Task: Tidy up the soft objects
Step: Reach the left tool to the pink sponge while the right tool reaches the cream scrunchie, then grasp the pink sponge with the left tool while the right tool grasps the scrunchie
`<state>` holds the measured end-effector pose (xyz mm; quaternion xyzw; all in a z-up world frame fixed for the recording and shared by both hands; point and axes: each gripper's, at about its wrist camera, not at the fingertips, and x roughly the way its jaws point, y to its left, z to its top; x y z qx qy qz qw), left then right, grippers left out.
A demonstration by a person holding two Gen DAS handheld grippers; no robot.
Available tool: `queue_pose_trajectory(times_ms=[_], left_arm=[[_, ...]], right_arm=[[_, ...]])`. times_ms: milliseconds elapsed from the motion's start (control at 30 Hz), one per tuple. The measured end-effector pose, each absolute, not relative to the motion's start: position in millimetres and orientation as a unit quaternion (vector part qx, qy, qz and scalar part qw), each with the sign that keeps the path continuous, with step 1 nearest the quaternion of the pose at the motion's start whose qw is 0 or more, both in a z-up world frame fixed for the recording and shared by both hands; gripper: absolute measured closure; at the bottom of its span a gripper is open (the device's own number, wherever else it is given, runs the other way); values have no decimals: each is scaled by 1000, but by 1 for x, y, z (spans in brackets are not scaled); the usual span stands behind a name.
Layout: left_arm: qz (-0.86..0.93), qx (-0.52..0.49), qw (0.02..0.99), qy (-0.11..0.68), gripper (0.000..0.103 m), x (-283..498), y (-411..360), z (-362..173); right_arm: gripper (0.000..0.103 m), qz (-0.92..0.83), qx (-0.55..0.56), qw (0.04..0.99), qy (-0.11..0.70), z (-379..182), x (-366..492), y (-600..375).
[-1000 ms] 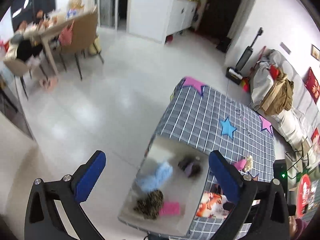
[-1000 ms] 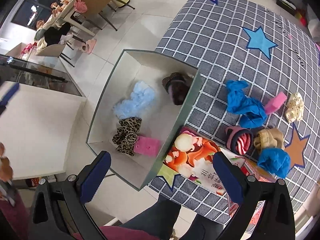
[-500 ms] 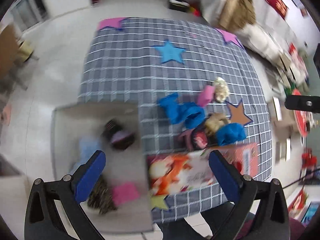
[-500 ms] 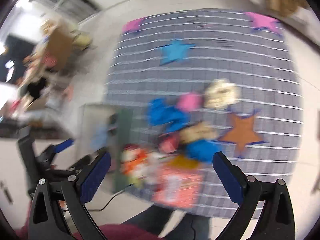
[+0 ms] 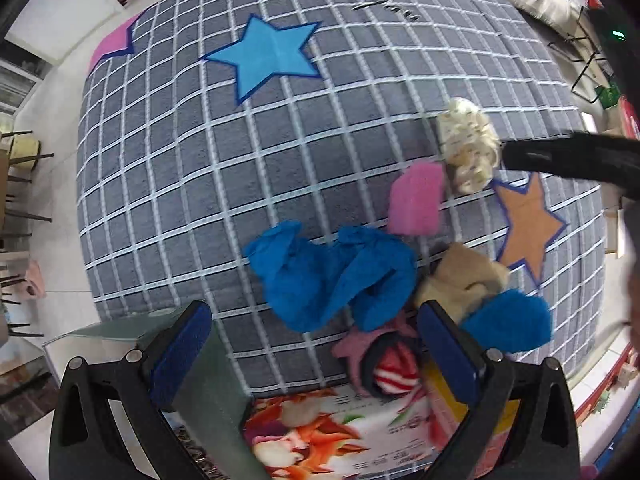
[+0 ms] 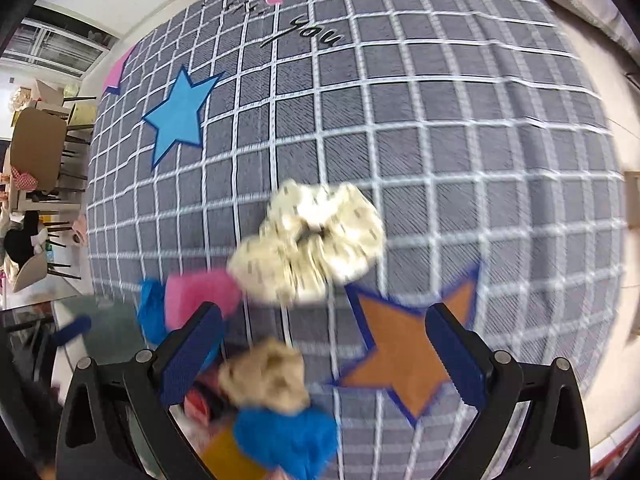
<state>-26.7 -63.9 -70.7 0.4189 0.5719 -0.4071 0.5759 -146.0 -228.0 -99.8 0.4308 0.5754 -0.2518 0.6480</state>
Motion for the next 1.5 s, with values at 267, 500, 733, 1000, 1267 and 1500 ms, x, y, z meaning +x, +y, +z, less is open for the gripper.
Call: queue_pose_trajectory(times_ms=[267,500,733,1000,1267,1500], left_arm=[[-429,454,557,547,0,-56,-106,-85],[-378,473,610,511,0,-10,-147,-113],[-389,393,614,564,0,44,-133,-81],[-369,385,587,610,0,6,-140,-120],[-334,401,565,639,18,-11,-143,-162],[-369,402,561,623,30,-29,-149,-156]], right_arm=[[0,-343,297,625,636,-142,-131,-238],[0,-367,392,590,602,-142,-226,-277],[0,-332,432,635,548,-118,-238,-279],[0,-314,382,640,588,-143,-165,-276],[0,-340,328,641,605,-150,-157,-241],[82,-304,295,669,611,-139,-153,-259]])
